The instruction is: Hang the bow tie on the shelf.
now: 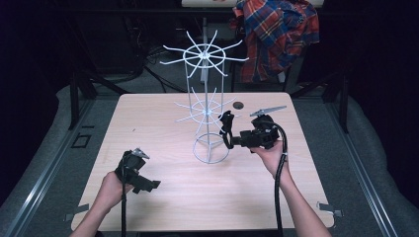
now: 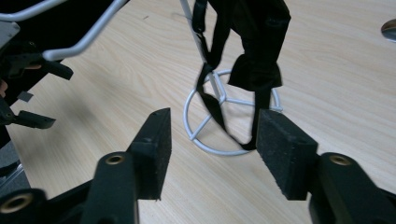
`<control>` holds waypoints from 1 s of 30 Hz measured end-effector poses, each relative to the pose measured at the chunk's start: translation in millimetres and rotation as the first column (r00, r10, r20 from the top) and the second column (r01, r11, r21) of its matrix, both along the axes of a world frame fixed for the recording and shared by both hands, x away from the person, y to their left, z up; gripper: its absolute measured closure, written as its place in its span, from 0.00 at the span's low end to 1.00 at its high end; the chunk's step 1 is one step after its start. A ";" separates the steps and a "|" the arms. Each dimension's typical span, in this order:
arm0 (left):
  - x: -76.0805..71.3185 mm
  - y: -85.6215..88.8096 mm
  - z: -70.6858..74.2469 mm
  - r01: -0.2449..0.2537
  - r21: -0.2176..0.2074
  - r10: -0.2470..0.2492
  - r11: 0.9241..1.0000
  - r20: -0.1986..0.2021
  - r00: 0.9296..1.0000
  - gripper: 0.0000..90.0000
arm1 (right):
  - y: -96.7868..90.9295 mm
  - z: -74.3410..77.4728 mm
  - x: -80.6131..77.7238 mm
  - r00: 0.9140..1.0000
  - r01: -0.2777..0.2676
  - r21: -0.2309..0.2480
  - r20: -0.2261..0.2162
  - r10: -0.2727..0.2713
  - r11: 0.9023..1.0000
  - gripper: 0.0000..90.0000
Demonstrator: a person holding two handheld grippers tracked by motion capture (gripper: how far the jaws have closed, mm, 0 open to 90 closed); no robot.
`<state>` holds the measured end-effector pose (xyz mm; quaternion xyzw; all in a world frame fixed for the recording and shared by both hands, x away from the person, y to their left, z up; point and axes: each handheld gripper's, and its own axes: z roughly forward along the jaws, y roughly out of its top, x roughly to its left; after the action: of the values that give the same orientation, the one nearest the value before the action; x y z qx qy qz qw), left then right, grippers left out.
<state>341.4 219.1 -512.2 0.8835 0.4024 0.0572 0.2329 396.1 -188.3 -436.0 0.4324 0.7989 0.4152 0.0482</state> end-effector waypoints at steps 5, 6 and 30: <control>0.0 0.4 0.4 0.000 -0.002 0.000 1.000 0.002 1.000 0.00 | -8.0 11.0 -8.6 1.000 0.009 -0.065 0.024 -0.008 0.998 0.35; 0.0 0.5 0.3 -0.001 -0.003 0.001 1.000 0.002 1.000 0.00 | -8.6 12.2 -10.3 0.999 0.013 -0.078 0.034 -0.010 0.997 0.33; -1.8 -1.7 2.3 0.007 -0.006 -0.007 1.000 0.008 1.000 0.00 | -42.9 0.6 -61.3 0.999 0.039 -0.235 0.045 -0.029 0.971 0.14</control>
<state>339.5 217.4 -509.9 0.8841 0.3984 0.0587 0.2373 334.9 -231.2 -435.4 0.4285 0.8339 0.3254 0.1229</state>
